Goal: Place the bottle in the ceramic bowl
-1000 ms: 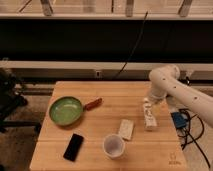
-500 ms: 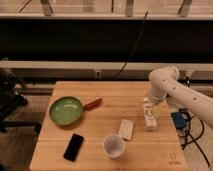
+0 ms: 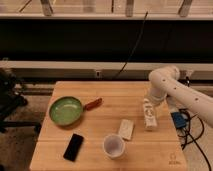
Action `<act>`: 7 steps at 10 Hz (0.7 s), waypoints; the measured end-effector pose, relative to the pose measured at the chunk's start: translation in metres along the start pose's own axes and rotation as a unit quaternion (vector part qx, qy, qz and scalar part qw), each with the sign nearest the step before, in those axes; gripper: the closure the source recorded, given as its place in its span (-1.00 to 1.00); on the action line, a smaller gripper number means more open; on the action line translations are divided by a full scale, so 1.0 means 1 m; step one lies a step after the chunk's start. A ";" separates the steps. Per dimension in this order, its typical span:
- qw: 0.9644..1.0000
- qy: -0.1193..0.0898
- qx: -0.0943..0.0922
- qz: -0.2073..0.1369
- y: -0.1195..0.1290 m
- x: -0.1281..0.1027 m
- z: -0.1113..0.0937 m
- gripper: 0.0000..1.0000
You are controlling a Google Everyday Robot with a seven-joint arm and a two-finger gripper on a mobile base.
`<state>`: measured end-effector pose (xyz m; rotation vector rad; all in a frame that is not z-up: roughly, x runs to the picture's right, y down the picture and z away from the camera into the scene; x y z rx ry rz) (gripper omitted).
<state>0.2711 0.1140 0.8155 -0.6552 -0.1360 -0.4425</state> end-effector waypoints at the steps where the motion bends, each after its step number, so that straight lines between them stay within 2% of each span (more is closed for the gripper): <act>1: 1.000 0.002 -0.003 -0.026 0.002 -0.002 -0.005 -0.60; 3: 0.998 0.004 -0.005 -0.055 0.004 -0.004 -0.011 -0.60; 6: 0.995 0.002 -0.005 -0.103 0.009 -0.009 -0.017 -0.60; 7: 0.993 -0.002 0.001 -0.118 0.010 -0.010 -0.017 -0.60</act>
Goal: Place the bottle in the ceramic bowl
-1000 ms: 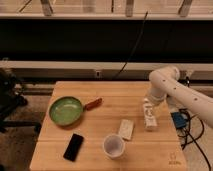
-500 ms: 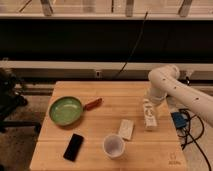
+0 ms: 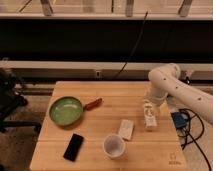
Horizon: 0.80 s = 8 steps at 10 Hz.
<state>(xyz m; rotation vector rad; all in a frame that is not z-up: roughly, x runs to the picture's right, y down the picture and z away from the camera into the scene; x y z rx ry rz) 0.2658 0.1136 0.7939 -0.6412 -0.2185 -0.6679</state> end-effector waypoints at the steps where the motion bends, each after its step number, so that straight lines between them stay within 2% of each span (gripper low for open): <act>1: 1.000 -0.002 0.003 -0.008 0.000 -0.001 0.000 -0.60; 6: 0.997 -0.014 0.015 -0.070 -0.002 -0.006 0.002 -0.60; 8: 0.994 -0.012 0.015 -0.111 -0.001 -0.007 0.002 -0.60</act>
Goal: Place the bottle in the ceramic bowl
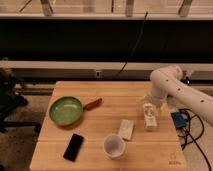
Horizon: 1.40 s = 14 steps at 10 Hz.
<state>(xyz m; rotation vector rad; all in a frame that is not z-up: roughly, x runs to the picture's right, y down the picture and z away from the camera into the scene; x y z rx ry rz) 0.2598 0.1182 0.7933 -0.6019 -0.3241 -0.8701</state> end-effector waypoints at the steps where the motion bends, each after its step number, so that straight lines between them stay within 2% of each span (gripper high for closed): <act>1: 1.000 0.002 -0.001 -0.014 0.001 0.001 0.000 -0.60; 4: 0.999 0.008 -0.002 -0.050 0.004 0.004 0.002 -0.60; 7: 0.997 0.008 -0.007 -0.070 0.005 0.010 0.012 -0.60; 11: 0.997 -0.001 -0.019 -0.073 0.010 0.020 0.036 -0.60; 14: 0.997 -0.018 -0.029 -0.074 0.013 0.020 0.057 -0.60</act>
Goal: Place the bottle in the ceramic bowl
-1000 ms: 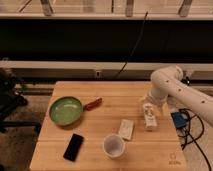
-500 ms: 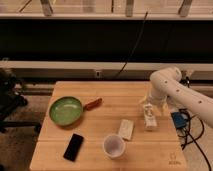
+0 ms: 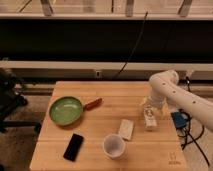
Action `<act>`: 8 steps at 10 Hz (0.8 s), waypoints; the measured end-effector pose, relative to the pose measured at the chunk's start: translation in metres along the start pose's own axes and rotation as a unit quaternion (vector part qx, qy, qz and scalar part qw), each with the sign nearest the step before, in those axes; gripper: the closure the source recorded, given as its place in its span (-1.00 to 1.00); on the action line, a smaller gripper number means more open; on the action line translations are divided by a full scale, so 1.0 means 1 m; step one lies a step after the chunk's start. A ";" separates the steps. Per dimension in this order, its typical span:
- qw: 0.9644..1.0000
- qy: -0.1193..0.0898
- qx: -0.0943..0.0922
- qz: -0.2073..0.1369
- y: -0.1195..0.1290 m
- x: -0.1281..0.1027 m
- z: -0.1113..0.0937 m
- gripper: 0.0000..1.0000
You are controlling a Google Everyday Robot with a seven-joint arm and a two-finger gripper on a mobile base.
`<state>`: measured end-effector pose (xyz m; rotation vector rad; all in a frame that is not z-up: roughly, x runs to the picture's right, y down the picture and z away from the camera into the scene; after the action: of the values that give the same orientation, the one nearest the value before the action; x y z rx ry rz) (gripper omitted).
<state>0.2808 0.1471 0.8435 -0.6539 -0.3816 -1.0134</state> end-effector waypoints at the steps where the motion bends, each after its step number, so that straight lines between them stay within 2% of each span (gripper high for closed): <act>1: 1.000 -0.004 -0.001 -0.002 0.000 -0.002 0.003 -0.60; 6: 1.000 -0.015 -0.010 -0.008 0.000 -0.009 0.020 -0.55; 8: 1.000 -0.014 -0.013 -0.006 0.001 -0.007 0.023 -0.21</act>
<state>0.2782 0.1675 0.8566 -0.6910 -0.3972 -1.0234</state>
